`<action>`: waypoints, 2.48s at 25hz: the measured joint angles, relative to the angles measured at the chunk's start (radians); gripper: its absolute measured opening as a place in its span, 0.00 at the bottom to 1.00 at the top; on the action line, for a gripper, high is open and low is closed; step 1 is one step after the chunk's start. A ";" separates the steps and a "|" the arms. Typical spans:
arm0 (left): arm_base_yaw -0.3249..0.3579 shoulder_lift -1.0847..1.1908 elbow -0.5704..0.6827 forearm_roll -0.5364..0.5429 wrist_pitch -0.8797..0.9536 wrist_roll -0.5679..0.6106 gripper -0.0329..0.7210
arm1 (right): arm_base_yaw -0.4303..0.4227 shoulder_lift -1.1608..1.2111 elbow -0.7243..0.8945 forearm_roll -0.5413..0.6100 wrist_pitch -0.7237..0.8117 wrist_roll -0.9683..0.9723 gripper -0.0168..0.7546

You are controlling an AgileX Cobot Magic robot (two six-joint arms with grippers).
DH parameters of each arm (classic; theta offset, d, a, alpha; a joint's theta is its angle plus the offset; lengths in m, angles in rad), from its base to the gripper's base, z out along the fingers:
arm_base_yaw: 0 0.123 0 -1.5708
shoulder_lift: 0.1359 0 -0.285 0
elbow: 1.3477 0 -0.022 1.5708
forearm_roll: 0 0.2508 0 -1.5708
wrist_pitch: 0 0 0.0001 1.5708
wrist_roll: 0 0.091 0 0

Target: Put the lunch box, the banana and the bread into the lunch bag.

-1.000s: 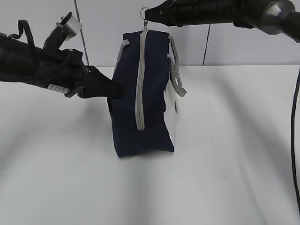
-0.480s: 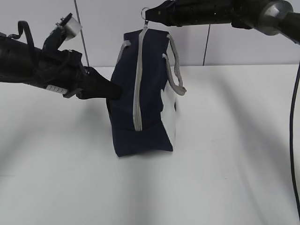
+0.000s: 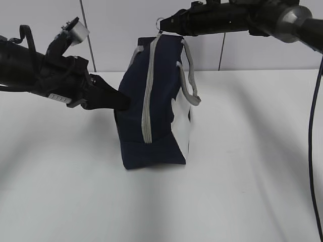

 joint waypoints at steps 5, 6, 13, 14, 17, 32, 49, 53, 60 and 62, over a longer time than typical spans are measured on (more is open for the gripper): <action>0.000 0.000 0.000 0.003 0.000 0.000 0.05 | 0.000 0.006 0.000 0.000 0.007 0.004 0.00; 0.000 0.000 0.000 0.003 0.000 0.000 0.05 | 0.000 0.007 0.000 0.000 0.007 0.009 0.00; 0.000 0.000 0.000 0.011 0.004 0.000 0.05 | 0.000 0.026 0.000 0.002 0.015 0.029 0.00; 0.000 0.000 0.000 0.012 0.004 0.000 0.05 | 0.000 0.028 0.002 0.002 0.017 0.029 0.00; 0.000 0.000 0.000 0.017 0.006 0.000 0.05 | -0.002 0.030 0.008 0.004 0.022 0.032 0.00; 0.044 -0.073 -0.134 0.012 0.030 -0.138 0.51 | -0.005 0.002 0.009 0.000 -0.013 0.033 0.00; 0.006 0.143 -0.417 -0.067 -0.267 -0.410 0.54 | -0.005 0.002 0.009 -0.002 -0.035 0.033 0.00; -0.024 0.235 -0.509 0.023 -0.241 -0.509 0.54 | -0.005 0.002 0.009 -0.002 -0.035 0.033 0.00; -0.038 0.313 -0.585 0.088 -0.226 -0.616 0.54 | -0.005 0.002 0.009 -0.002 -0.039 0.033 0.00; -0.038 0.315 -0.588 0.093 -0.225 -0.620 0.54 | -0.005 0.002 0.009 -0.002 -0.042 0.033 0.00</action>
